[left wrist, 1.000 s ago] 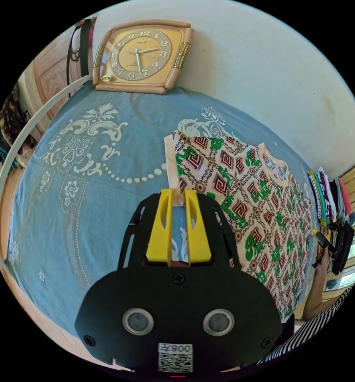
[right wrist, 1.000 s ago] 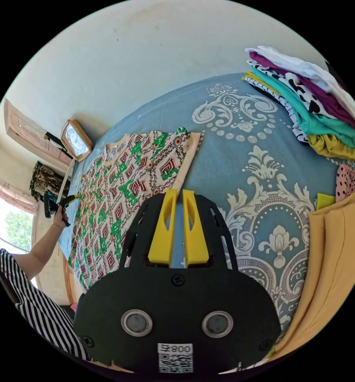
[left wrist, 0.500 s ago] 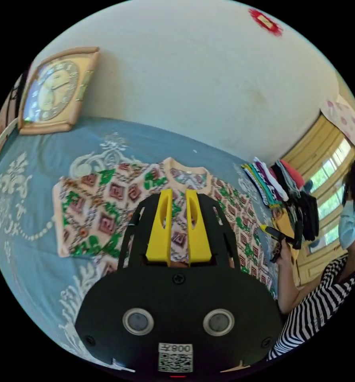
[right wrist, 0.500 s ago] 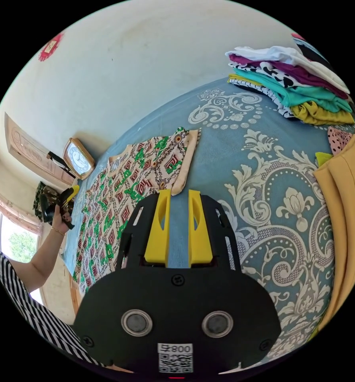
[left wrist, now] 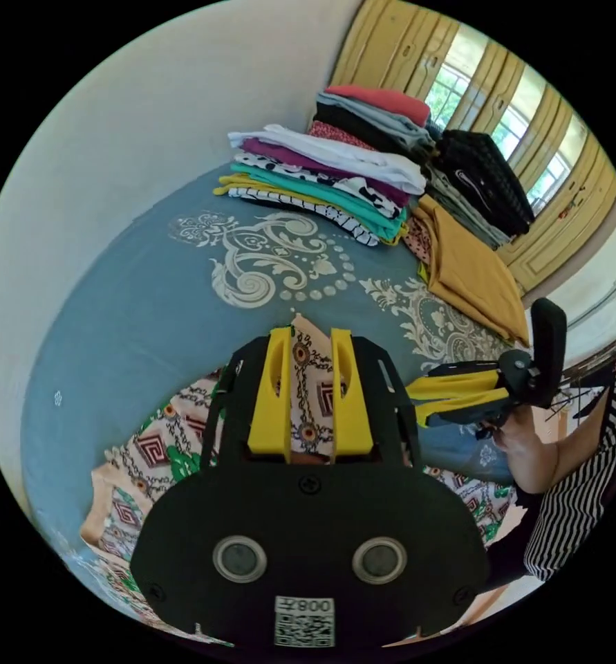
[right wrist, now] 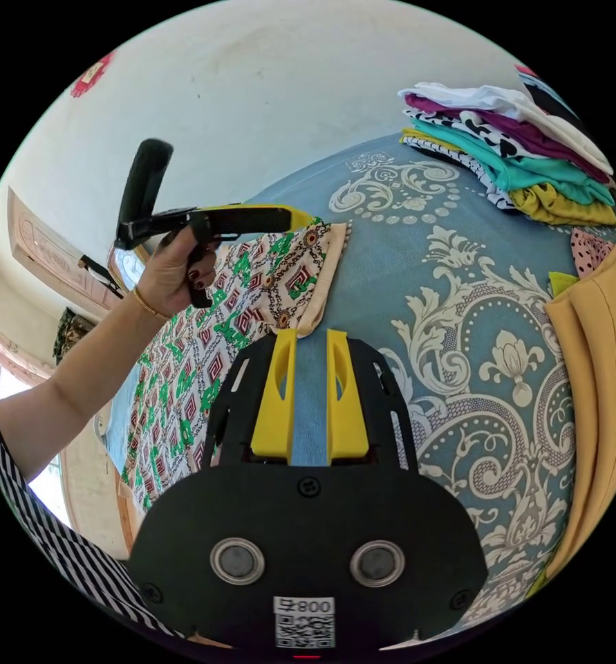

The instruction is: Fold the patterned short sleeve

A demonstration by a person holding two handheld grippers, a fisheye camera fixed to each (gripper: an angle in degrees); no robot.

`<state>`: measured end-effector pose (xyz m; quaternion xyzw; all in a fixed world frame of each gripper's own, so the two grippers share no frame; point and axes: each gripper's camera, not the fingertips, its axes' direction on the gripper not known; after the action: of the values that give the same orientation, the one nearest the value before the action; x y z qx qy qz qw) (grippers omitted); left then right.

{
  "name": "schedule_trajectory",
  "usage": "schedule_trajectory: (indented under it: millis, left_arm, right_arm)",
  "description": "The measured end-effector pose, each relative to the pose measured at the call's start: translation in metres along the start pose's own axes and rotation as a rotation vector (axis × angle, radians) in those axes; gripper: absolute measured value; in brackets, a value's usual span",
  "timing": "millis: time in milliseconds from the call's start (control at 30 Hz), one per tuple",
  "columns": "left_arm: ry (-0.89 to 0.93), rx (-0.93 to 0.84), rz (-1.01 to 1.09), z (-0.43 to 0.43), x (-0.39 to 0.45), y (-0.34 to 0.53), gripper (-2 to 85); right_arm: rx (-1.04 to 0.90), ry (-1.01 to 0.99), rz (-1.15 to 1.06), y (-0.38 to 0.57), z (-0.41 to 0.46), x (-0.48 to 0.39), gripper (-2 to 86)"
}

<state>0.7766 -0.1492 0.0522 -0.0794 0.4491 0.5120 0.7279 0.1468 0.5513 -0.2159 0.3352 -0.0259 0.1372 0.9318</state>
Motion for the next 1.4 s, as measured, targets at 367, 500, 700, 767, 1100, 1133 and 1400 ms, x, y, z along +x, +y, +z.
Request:
schedule_trajectory:
  millis: [367,500,700,767,1100,1133,1400]
  left_arm:
    - [-0.142,-0.202,0.154,0.096,0.000,-0.044,4.0]
    - [-0.145,-0.152,0.157,0.104,-0.006,-0.041,1.9]
    - [-0.036,0.001,0.081,0.092,-0.037,-0.024,1.0]
    - [0.012,0.058,0.038,0.086,-0.053,-0.014,0.9]
    - [0.154,0.228,-0.132,0.066,-0.118,0.053,0.8]
    - [0.160,0.237,-0.156,0.065,-0.127,0.063,0.8]
    - [0.216,0.236,-0.308,0.079,-0.176,0.116,1.5]
  right_arm:
    - [0.003,-0.032,0.023,0.007,-0.002,0.011,6.1]
    - [-0.018,-0.054,0.014,0.009,0.002,0.013,3.1]
    - [0.000,-0.055,0.006,0.014,0.001,0.012,1.4]
    - [0.007,-0.067,-0.005,0.016,0.000,0.010,1.2]
    - [0.047,-0.174,-0.198,0.024,0.005,-0.043,0.9]
    - [0.037,-0.179,-0.209,0.024,0.008,-0.047,0.9]
    - [-0.128,-0.201,-0.314,0.027,0.056,-0.078,1.3]
